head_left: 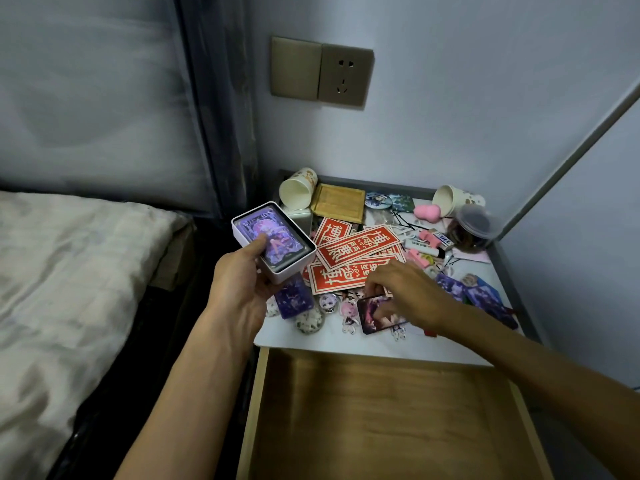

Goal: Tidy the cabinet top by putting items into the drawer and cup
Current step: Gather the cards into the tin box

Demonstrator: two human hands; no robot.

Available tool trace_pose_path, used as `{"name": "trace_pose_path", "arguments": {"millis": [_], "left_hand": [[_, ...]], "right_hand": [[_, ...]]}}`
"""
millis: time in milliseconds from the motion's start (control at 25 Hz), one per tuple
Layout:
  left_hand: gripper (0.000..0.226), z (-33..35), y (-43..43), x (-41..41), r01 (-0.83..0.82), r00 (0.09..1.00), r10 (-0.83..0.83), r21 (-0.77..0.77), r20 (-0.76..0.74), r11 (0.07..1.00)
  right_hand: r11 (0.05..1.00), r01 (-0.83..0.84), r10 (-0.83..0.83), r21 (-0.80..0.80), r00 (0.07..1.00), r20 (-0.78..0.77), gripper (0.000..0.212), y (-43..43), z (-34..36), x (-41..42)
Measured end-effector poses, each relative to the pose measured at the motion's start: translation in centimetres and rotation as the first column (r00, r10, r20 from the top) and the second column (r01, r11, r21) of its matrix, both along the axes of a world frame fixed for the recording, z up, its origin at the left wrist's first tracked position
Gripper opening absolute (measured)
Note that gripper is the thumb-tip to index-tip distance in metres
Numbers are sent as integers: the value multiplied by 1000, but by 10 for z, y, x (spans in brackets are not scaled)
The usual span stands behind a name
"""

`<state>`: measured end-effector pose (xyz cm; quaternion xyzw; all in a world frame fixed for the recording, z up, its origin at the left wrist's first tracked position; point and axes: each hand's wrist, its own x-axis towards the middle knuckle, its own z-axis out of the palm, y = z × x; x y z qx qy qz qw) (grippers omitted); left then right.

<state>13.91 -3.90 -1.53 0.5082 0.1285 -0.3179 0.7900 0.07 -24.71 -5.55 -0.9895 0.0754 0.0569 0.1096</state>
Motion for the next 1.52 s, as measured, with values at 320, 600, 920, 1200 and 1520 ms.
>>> {"name": "trace_pose_path", "arguments": {"millis": [320,600,920,1200,1520], "left_hand": [[14,6,11,8,-31,999,29,-65,-27,997],[34,4,39,30,-119,992,111,-135,-62,984],[39,-2,50,39,-133,990,124,-150,-69,980],[28,-7,46,35,-136,991,132,-111,-35,985],[19,-3,19,6,23,989,-34,79,144,997]], "right_hand": [[770,210,-197,603,976,-89,8,-4,34,26],[930,-21,34,368,999,-30,14,35,33,92],[988,-148,151,48,987,-57,46,61,-4,123],[984,-35,32,172,999,21,29,66,11,123],[776,208,-379,596,908,177,7,35,81,40]]}}
